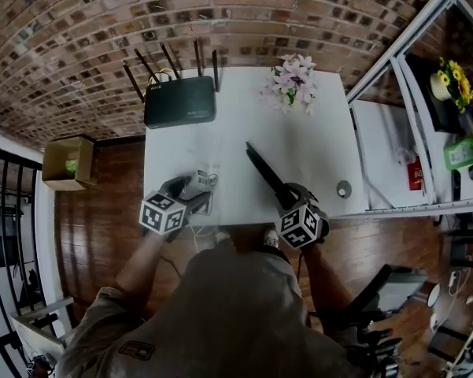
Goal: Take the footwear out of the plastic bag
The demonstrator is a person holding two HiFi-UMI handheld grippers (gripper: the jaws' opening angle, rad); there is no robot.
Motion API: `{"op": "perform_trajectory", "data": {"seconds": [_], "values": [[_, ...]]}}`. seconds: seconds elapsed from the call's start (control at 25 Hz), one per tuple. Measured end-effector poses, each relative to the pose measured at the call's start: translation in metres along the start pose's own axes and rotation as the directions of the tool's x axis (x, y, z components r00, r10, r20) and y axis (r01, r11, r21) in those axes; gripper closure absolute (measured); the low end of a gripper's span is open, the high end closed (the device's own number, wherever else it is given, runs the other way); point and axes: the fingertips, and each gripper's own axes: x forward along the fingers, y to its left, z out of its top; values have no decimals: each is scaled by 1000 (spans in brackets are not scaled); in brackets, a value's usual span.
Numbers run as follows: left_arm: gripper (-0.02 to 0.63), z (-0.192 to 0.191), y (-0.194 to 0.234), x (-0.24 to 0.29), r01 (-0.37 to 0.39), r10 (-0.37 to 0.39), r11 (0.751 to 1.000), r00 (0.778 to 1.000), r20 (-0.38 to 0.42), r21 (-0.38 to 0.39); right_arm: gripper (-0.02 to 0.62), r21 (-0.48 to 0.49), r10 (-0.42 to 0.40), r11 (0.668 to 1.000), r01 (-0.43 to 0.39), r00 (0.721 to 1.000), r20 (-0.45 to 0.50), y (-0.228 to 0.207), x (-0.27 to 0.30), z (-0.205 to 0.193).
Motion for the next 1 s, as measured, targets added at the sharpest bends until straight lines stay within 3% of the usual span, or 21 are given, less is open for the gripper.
{"op": "perform_trajectory", "data": {"seconds": [0.32, 0.52, 0.72, 1.0], "values": [[307, -8, -3, -4, 22, -22, 999, 1000, 10, -41, 365, -39, 30, 999, -31, 999, -27, 29, 8, 11], [304, -11, -9, -4, 45, -44, 997, 999, 12, -60, 303, -53, 94, 994, -97, 995, -44, 51, 16, 17], [294, -17, -14, -3, 51, -51, 998, 999, -2, -38, 289, -21, 171, 985, -173, 983, -71, 73, 28, 14], [268, -23, -9, -11, 23, -23, 999, 1000, -16, 34, 288, -13, 205, 979, -206, 977, -60, 79, 28, 16]]}}
